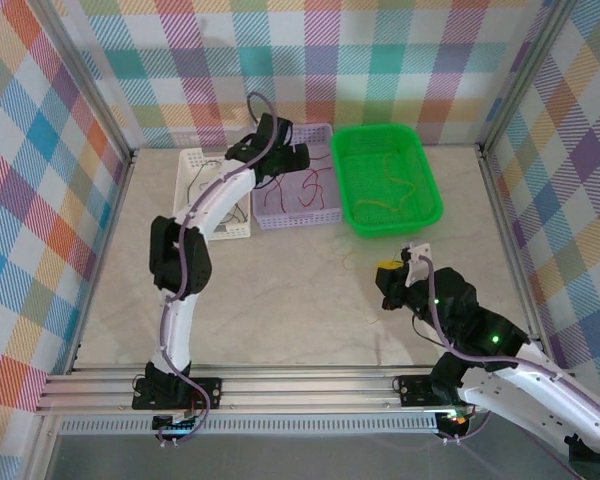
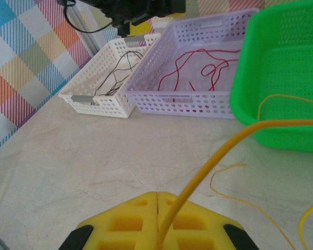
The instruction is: Untangle the cables
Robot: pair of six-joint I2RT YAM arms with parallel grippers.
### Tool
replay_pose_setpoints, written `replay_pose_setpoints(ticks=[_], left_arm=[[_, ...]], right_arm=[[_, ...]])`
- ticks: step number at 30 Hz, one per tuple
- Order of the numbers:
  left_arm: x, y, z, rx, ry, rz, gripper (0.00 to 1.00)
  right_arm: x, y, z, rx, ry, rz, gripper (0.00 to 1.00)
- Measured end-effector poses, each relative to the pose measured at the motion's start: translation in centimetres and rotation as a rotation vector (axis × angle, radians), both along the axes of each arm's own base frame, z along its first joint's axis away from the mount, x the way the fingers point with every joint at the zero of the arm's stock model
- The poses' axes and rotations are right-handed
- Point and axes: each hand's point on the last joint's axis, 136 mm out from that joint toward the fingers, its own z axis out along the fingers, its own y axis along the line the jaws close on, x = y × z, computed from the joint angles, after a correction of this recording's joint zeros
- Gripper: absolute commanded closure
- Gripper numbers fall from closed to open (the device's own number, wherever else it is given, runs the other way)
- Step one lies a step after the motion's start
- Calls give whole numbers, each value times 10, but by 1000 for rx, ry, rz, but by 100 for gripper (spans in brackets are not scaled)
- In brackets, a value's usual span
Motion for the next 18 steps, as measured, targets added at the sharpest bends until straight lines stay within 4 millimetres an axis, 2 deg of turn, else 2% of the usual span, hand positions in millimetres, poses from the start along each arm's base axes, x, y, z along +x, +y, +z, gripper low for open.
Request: replay_pose_setpoints(ticks=[4,7,15,18], left_arm=[[-23,0,33,-81,-15,-17,7],[-43,3,48,-119,-13,-20,7],[-98,18,76,-159,13,-7,5],[-121,27,87,-162,27,-6,0]], right_arm=[[-4,-10,5,3,-23,-15,100],[-7,-18,10,11,-48,-30,100],[-13,-36,15,18,-78,-65,100],[-15,-38,14,18,-79,-68,100]])
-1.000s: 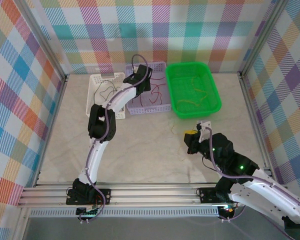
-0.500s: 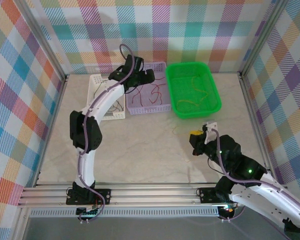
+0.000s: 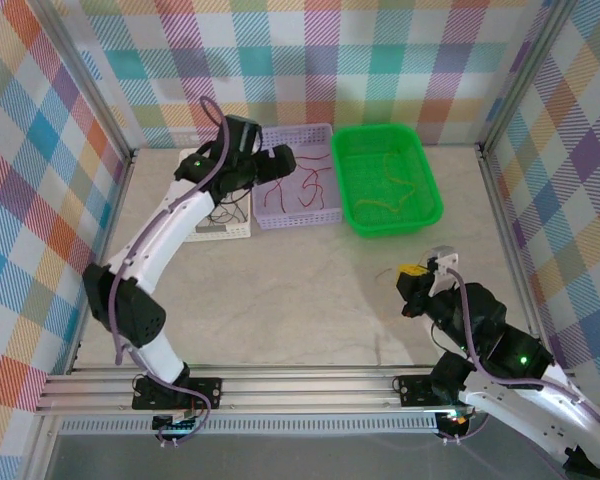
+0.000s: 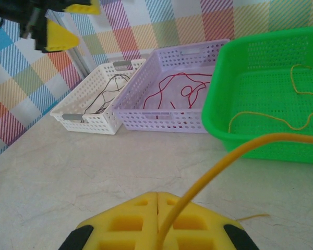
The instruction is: Untangle the cables
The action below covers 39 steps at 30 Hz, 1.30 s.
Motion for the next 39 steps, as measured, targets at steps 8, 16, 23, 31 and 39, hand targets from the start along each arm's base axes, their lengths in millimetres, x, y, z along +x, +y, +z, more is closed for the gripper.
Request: replay_pose_setpoints(ticks=[8,16,23,31,39], left_arm=[[-77,41,7,4,20,19,0],[-138,94,-34,130,15,62,0],[-166,127,-77,205,-31,122,0],[-153,126,-80,212,-60,142,0],[-152,128,-82,225,-56,153,0]], right_arm=[[-1,-1,-5,-17,14,0,100],[-2,-3,-11,-38,32,0,100],[-4,-5,-6,-42,36,0,100],[-4,-5,3,-44,38,0,100],[-5,-6,26,-24,21,0,100]])
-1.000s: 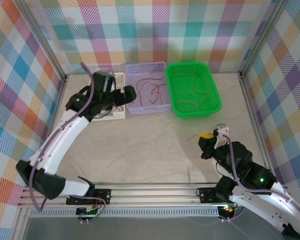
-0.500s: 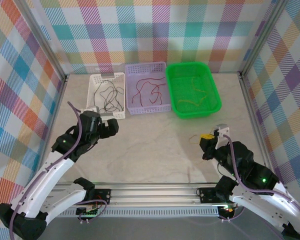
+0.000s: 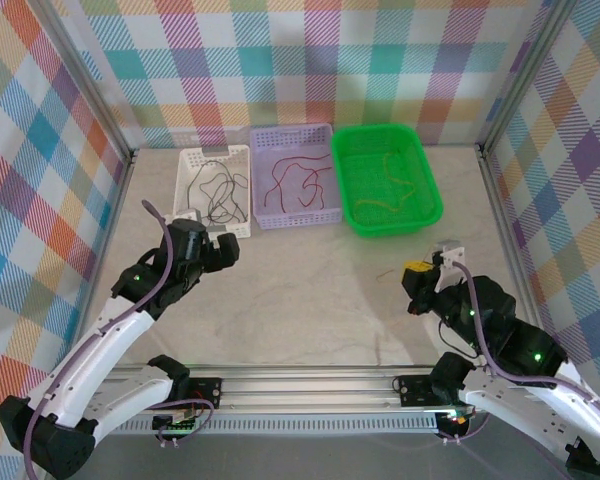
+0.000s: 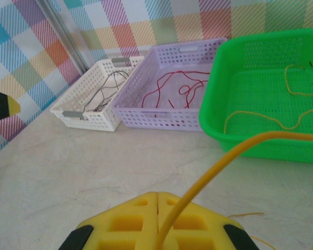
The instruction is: Untangle the cables
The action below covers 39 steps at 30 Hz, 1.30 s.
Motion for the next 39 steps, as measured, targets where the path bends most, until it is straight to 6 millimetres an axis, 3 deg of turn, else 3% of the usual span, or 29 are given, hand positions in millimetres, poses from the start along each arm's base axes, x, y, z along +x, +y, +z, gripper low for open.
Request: replay_pose_setpoints(ticks=[27,39], left_arm=[[1,2,0,-3,-21,9,0],[1,2,-1,-2,-20,9,0]], right_arm=[[-4,5,73,68,-45,38,100],[-7,12,135,111,-130,85,100]])
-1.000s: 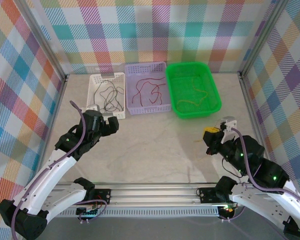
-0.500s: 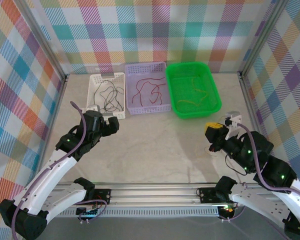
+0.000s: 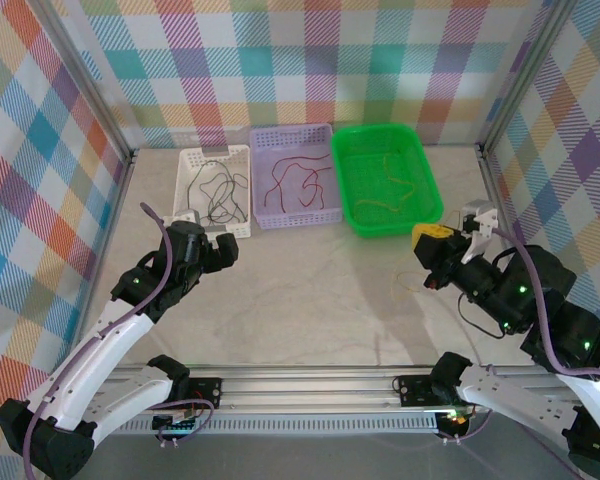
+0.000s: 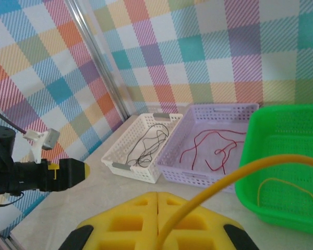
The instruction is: Untangle the cables
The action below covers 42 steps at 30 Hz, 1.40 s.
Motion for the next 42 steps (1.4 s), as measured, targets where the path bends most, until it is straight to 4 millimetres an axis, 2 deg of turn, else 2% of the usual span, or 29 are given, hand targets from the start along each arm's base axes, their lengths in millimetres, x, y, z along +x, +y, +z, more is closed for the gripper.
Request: replay_pose_setpoints(ticks=[17,26,29,31,35,39,42], left_arm=[[0,4,0,11,-10,17,0],[0,4,0,11,-10,17,0],[0,4,0,11,-10,17,0],[0,4,0,11,-10,17,0],[0,4,0,11,-10,17,0],[0,3,0,11,-10,13,0],[-1,3,0,12,-10,12,0]], right_arm=[[13,29,86,-17,-101,56,100],[36,55,133,-94,-194,60,100],[52,66,143,-133,-217,48,100],[69,72,141,-160,-205,39,100],[114,71,126,-195,-138,1,100],[156,63,107,-200,-50,-14,100],[188,54,99,-169,3,-24,100]])
